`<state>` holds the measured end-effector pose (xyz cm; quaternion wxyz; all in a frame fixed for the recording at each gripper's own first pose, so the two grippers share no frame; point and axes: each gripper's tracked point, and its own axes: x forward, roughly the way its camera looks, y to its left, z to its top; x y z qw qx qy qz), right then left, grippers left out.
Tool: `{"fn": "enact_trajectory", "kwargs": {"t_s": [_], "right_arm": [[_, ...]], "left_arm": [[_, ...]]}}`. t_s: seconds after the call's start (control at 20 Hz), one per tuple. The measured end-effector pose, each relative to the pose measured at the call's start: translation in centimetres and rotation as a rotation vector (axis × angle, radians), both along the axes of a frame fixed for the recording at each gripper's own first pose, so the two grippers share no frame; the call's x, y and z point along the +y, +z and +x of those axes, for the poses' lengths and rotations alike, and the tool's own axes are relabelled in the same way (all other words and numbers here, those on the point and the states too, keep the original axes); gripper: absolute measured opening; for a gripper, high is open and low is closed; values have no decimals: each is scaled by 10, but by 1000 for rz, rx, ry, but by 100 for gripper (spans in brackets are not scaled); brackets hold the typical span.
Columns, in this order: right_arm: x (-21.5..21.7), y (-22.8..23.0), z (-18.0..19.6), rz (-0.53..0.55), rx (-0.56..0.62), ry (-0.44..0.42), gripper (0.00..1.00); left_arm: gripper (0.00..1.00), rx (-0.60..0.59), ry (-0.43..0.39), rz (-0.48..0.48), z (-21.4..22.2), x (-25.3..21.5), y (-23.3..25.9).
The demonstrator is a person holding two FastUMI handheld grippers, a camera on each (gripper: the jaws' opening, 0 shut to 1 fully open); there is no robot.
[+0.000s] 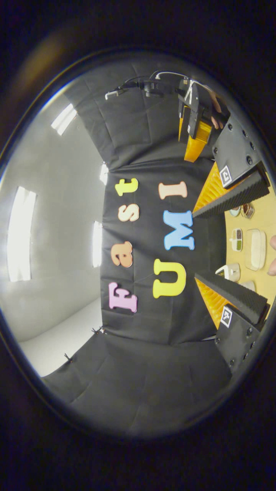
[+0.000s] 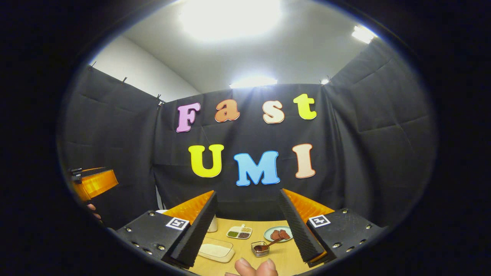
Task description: Close the left gripper, press the button to open the rice cooker; take a wooden spoon from the chopstick holder with the right hand, scoop a spoonful of rice and pour it into the rice cooker, then put the wooden spoon back into the chopstick holder.
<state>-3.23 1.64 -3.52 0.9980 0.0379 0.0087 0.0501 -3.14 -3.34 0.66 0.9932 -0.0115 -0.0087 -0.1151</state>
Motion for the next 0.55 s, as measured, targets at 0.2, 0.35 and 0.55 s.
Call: {"fn": "enact_trajectory", "kwargs": {"t_s": [0.2,0.35,0.55], "right_arm": [[18,-5,-10,1,36,-13,92],[25,3,-12,-14,15,-27,98],[37,-6,-12,-78,20,-42,98]], "left_arm": [[94,14,-1,-35,-1,25,-5],[94,30,17,-34,-2,38,-15],[94,38,47,-30,-1,58,-14]]}}
